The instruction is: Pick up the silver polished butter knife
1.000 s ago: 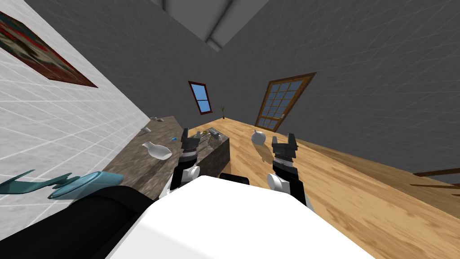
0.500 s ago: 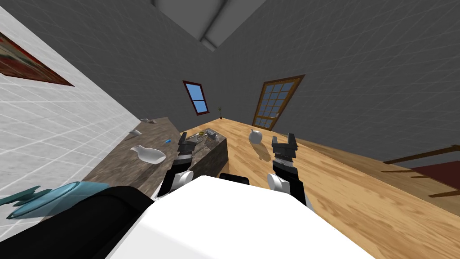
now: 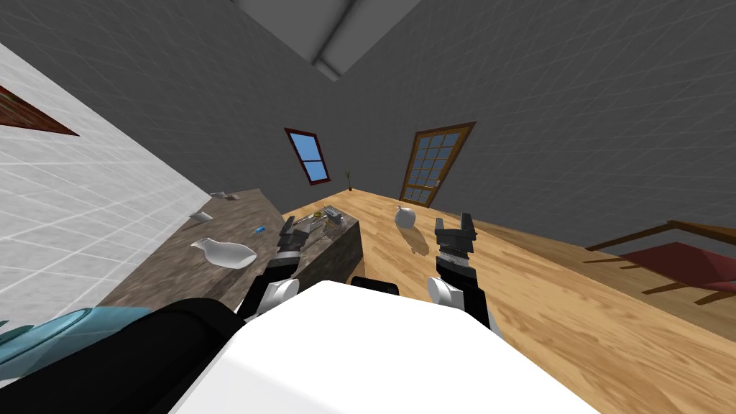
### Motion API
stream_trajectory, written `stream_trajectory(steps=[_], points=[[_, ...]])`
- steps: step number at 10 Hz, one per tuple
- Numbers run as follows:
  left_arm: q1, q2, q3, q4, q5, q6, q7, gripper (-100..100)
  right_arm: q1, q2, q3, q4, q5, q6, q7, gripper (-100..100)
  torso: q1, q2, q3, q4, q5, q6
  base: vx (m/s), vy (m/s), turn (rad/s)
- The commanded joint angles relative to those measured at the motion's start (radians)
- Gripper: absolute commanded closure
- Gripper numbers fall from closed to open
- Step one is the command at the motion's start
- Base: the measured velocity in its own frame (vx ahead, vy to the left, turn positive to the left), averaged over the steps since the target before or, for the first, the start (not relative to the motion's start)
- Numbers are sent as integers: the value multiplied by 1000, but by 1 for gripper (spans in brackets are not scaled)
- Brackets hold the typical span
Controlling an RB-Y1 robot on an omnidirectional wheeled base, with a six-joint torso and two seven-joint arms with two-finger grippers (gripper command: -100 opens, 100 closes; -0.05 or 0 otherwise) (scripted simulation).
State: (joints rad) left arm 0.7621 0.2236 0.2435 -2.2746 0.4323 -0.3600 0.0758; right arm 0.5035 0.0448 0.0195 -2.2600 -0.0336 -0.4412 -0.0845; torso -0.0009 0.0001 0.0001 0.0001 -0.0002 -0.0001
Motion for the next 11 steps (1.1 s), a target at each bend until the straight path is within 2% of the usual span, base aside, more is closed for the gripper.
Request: stream_trajectory(steps=[1, 2, 3, 4, 5, 6, 7, 8, 9, 10, 11], points=[[47, 17, 25, 0, 50, 42, 4, -100, 0, 0, 0, 0, 0, 0, 0, 0, 0, 0, 0, 0, 0, 0, 7, -24, -152], [47, 17, 25, 0, 62, 42, 4, -100, 0, 0, 0, 0, 0, 0, 0, 0, 0, 0, 0, 0, 0, 0, 5, -16, -79], [82, 35, 48, 9, 100, 80, 8, -100, 0, 0, 0, 0, 0, 0, 0, 0, 0, 0, 0, 0, 0, 0, 7, -23, -146], [82, 35, 48, 9, 116, 80, 8, -100, 0, 0, 0, 0, 0, 0, 0, 0, 0, 0, 0, 0, 0, 0, 7, -17, -76], [119, 54, 71, 18, 151, 108, 13, -100, 0, 0, 0, 0, 0, 0, 0, 0, 0, 0, 0, 0, 0, 0, 14, -21, -170], [119, 54, 71, 18, 172, 118, 13, -100, 0, 0, 0, 0, 0, 0, 0, 0, 0, 0, 0, 0, 0, 0, 11, -12, -80], [158, 73, 93, 29, 207, 149, 20, -100, 0, 0, 0, 0, 0, 0, 0, 0, 0, -1, 0, 0, 0, 0, 14, -22, -170], [158, 73, 93, 29, 230, 157, 20, -100, 0, 0, 0, 0, 0, 0, 0, 0, 0, -1, 0, 0, 0, 0, 11, -14, -94], [198, 95, 114, 40, 261, 190, 29, -100, 0, 0, 0, 0, 0, 0, 0, 0, 0, 0, 0, 0, 0, 0, 16, -17, -179], [198, 95, 114, 40, 290, 196, 29, -100, 0, 0, 0, 0, 0, 0, 0, 0, 0, -1, 0, 0, 0, 0, 14, -8, -89], [236, 117, 134, 53, 320, 235, 38, -100, 0, 0, 0, 0, 0, 0, 0, 0, 1, -1, 0, 0, 0, 0, 21, -12, -199]])
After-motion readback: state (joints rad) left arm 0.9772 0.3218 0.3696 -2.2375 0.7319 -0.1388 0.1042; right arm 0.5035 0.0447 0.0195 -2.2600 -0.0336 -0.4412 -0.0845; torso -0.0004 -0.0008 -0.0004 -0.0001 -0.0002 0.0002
